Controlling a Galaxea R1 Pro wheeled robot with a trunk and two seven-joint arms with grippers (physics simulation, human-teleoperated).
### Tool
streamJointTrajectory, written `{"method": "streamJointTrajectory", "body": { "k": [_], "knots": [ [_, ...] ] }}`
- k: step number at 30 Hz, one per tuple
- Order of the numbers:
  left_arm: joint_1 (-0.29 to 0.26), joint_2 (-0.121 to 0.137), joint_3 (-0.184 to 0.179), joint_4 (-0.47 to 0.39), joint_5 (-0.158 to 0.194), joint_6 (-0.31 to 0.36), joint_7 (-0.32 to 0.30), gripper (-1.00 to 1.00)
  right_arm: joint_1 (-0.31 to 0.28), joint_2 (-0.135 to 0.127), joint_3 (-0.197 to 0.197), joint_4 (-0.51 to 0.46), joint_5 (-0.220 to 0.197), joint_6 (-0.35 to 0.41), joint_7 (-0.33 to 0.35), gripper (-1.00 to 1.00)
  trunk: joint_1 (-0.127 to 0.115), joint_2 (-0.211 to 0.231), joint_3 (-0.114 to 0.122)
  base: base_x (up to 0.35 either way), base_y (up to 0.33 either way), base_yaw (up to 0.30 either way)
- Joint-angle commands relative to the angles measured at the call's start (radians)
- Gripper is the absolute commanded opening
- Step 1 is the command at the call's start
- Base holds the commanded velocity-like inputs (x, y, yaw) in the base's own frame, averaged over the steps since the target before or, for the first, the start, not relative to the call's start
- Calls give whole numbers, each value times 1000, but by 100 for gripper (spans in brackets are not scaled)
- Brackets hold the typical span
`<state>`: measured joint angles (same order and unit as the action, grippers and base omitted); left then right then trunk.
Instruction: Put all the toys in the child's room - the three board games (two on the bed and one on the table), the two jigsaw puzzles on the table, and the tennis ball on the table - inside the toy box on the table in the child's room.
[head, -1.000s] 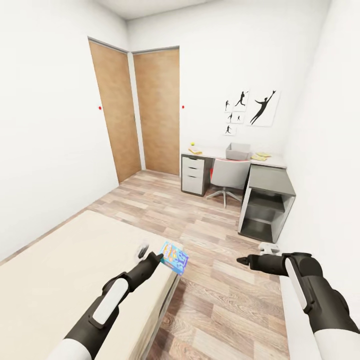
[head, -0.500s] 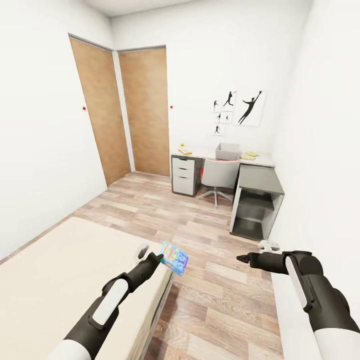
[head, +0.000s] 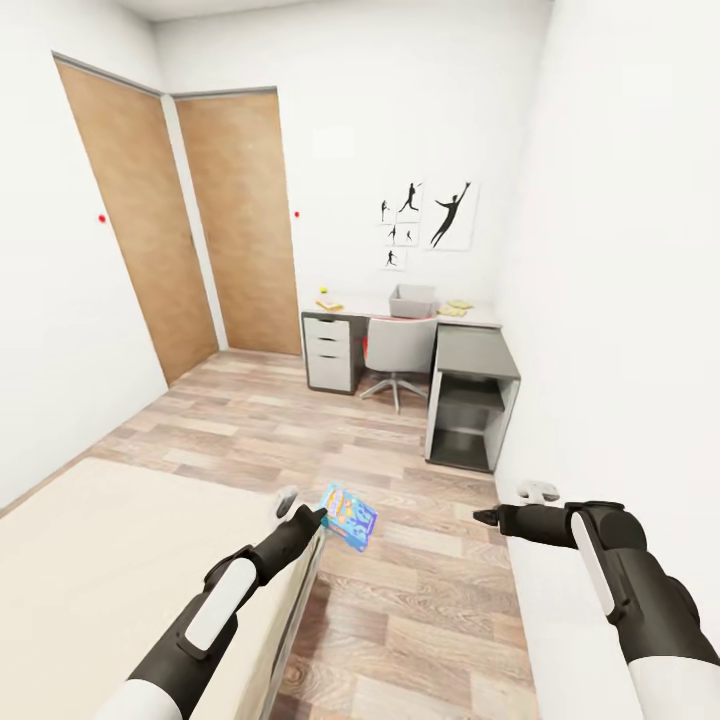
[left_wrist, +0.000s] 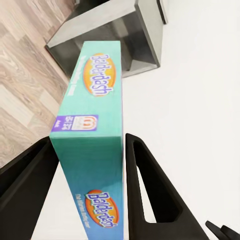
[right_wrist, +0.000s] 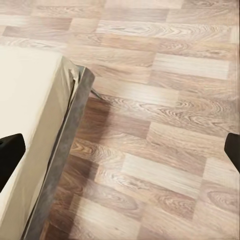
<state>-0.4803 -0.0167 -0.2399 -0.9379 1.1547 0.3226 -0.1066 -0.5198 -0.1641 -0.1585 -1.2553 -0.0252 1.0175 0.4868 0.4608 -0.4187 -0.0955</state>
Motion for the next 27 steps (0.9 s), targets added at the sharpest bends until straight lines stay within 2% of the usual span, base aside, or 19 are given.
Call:
{"method": "streamJointTrajectory", "body": {
  "k": [1,14,20,27],
  "knots": [
    [-1,0,1,0,9,4,-1,-100,-1,0,-1,-1,-2,5,1,100,1,-2,-2,13,0,-280],
    [3,0,2,0,11,4,-20,-100,0,1,-1,-1,-2,6,1,100,1,-2,-2,4,0,-281],
    [16,3,30,0,9,5,-82,-100,0,1,-1,-2,-2,5,1,100,1,-2,-2,1,0,-253],
    [21,5,45,0,3,5,-117,-100,1,1,-1,-4,-2,4,1,100,1,-2,-2,23,0,-94]
  ]
}}
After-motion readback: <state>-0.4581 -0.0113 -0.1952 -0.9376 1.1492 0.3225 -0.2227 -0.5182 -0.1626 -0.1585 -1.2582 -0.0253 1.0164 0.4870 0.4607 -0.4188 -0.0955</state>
